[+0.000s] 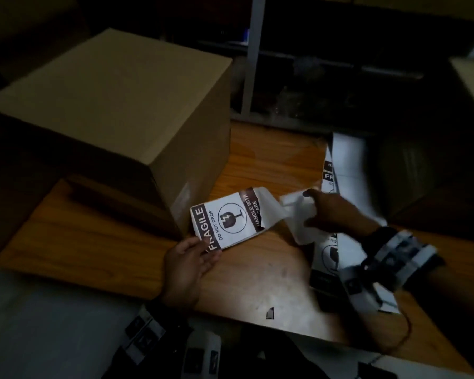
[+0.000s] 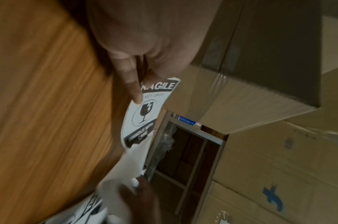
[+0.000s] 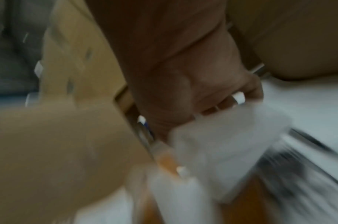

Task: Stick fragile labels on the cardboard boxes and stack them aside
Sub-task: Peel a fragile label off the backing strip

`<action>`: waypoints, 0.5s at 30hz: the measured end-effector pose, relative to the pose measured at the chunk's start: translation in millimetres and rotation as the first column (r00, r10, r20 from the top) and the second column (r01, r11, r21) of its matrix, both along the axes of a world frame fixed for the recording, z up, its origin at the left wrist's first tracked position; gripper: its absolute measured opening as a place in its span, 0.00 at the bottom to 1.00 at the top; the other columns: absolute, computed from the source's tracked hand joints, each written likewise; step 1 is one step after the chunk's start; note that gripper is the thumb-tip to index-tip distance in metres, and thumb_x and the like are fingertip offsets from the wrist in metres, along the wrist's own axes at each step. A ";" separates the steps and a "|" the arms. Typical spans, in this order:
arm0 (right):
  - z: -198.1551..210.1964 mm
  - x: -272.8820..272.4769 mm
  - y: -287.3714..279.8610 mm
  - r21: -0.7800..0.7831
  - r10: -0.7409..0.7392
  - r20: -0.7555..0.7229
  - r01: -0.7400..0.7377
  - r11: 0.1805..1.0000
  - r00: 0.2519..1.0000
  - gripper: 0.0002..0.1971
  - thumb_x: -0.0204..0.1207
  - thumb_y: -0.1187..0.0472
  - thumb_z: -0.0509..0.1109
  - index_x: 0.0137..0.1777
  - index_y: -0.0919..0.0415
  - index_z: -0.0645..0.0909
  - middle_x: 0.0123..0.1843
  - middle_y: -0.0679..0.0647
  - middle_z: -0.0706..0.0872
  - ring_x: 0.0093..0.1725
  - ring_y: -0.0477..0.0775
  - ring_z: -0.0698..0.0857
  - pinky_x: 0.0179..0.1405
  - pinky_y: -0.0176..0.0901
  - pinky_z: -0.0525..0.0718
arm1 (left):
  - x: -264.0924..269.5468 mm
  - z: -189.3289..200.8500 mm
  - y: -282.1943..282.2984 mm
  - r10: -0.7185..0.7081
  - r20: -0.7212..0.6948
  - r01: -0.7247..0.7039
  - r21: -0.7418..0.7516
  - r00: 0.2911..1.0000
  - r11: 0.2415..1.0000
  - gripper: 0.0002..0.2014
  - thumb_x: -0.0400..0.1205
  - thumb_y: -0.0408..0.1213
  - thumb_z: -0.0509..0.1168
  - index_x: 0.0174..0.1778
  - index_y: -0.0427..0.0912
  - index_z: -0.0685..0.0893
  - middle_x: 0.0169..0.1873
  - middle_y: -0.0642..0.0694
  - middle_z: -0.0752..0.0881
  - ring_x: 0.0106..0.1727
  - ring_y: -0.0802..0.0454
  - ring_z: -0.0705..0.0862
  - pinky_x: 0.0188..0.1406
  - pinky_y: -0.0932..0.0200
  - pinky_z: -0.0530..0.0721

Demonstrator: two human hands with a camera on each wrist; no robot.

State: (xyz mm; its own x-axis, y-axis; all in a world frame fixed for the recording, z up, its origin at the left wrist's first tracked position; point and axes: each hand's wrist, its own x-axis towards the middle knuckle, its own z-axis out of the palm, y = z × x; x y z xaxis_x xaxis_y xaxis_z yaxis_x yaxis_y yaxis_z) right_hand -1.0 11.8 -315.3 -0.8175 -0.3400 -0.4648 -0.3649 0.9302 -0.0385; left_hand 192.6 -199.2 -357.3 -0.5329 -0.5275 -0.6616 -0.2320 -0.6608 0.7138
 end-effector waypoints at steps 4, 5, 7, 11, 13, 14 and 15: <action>74.3 -58.3 -9.7 -0.001 0.152 -0.145 -0.154 0.988 0.978 0.30 0.71 0.46 0.79 0.72 0.53 0.79 0.68 0.63 0.82 0.66 0.66 0.81 0.63 0.54 0.79 | -4.0 7.1 -2.4 -0.131 -0.016 0.131 0.018 0.991 0.991 0.02 0.83 0.25 0.65 0.48 0.32 0.82 0.33 0.42 0.90 0.25 0.54 0.86 0.23 0.66 0.84; 91.2 -71.4 -16.3 0.025 0.174 -0.260 -0.173 0.985 0.950 0.29 0.73 0.44 0.76 0.72 0.53 0.78 0.69 0.65 0.81 0.68 0.69 0.79 0.67 0.61 0.77 | -8.0 9.0 0.4 -0.155 -0.026 0.155 0.012 0.988 0.988 0.02 0.83 0.25 0.65 0.48 0.32 0.83 0.30 0.43 0.90 0.24 0.55 0.86 0.22 0.67 0.83; 119.6 -90.5 -32.4 0.140 0.213 -0.429 -0.168 0.976 0.878 0.34 0.75 0.34 0.68 0.78 0.47 0.71 0.76 0.66 0.72 0.75 0.72 0.70 0.71 0.73 0.68 | -18.2 11.9 8.2 -0.160 -0.044 0.160 0.001 0.986 0.987 0.01 0.83 0.25 0.65 0.48 0.32 0.82 0.28 0.44 0.89 0.22 0.56 0.85 0.22 0.67 0.82; 152.4 -105.1 -51.6 0.252 0.298 -0.528 -0.188 0.949 0.795 0.39 0.77 0.35 0.65 0.85 0.46 0.58 0.83 0.64 0.58 0.80 0.72 0.57 0.73 0.84 0.55 | -39.3 8.0 24.4 -0.084 -0.016 0.083 -0.012 0.996 0.996 0.04 0.82 0.24 0.65 0.51 0.31 0.81 0.35 0.38 0.87 0.21 0.54 0.85 0.19 0.65 0.82; 165.2 -93.5 -52.7 0.122 0.256 -0.612 -0.230 0.965 0.748 0.33 0.80 0.46 0.68 0.82 0.51 0.64 0.81 0.66 0.63 0.78 0.73 0.62 0.71 0.80 0.61 | -44.6 4.0 30.8 -0.036 -0.020 0.036 -0.014 0.999 0.999 0.05 0.83 0.23 0.65 0.53 0.30 0.80 0.35 0.37 0.86 0.21 0.53 0.85 0.19 0.65 0.82; 166.4 -82.8 -52.6 -0.015 0.202 -0.656 -0.280 0.960 0.728 0.27 0.81 0.53 0.68 0.78 0.56 0.70 0.76 0.68 0.69 0.74 0.74 0.68 0.68 0.75 0.68 | -46.3 2.7 32.9 -0.022 -0.028 0.021 -0.006 0.999 1.000 0.04 0.83 0.23 0.65 0.51 0.30 0.81 0.35 0.38 0.87 0.22 0.52 0.85 0.21 0.64 0.84; 161.8 -69.5 -51.5 -0.178 0.142 -0.680 -0.350 0.920 0.719 0.20 0.81 0.59 0.67 0.72 0.61 0.76 0.70 0.69 0.75 0.68 0.74 0.75 0.62 0.69 0.75 | -46.7 2.7 35.0 -0.019 -0.047 0.020 0.007 0.999 1.000 0.02 0.83 0.22 0.64 0.48 0.30 0.81 0.35 0.38 0.87 0.24 0.51 0.86 0.25 0.63 0.86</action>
State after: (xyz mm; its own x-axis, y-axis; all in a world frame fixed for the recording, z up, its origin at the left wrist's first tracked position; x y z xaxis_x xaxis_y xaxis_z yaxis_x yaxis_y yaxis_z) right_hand -70.5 -39.7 -153.5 -0.7479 -0.5991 0.2857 -0.6112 0.7895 0.0555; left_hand 145.9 -164.2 -354.7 -0.5737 -0.5120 -0.6393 -0.2114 -0.6615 0.7195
